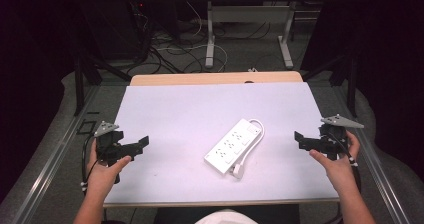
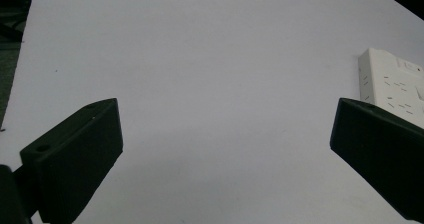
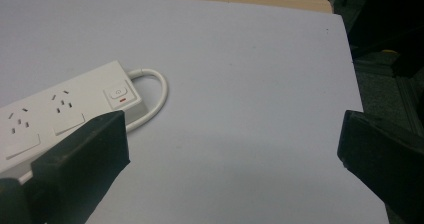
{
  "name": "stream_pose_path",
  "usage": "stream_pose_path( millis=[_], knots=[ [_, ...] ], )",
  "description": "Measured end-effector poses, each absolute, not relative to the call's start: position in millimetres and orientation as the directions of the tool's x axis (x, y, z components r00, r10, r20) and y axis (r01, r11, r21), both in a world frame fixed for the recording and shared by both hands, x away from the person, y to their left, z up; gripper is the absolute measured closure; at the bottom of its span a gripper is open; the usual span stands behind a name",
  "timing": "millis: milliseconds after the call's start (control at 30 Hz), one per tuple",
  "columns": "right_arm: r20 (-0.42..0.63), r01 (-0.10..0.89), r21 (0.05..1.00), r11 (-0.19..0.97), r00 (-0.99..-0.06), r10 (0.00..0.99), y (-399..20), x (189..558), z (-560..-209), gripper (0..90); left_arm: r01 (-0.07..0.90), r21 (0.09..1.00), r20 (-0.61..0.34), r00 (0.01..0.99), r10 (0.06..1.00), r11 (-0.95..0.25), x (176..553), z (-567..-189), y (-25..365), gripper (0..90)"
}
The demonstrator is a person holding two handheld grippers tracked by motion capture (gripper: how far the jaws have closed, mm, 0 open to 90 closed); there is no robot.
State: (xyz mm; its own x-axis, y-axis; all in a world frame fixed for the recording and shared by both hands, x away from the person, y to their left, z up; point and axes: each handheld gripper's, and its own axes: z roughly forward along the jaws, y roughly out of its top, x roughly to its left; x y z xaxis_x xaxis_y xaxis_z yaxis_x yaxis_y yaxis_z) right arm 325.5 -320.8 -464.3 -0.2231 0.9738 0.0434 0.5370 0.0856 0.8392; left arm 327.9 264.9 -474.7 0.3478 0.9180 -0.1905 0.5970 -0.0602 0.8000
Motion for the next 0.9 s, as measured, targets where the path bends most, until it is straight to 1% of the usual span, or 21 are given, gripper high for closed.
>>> stream_pose_path(
  millis=[233,333,900],
  knots=[
    [0.019,0.52,0.848,0.104,-0.226,0.974,-316.9,323.5,-461.2,0.0,0.598,0.799,-0.189,0.342,0.92,-0.058,327.6,-474.5,264.5,0.3],
    [0.014,0.51,0.853,0.105,-0.224,0.975,-313.5,321.3,-458.5,2.7,0.595,0.802,-0.191,0.339,0.921,-0.053,327.3,-474.0,264.2,0.6],
    [0.036,0.517,0.85,0.101,-0.249,0.968,-311.0,323.9,-459.7,4.3,0.593,0.803,-0.179,0.341,0.923,-0.063,323.8,-474.6,261.4,0.6]
  ],
)
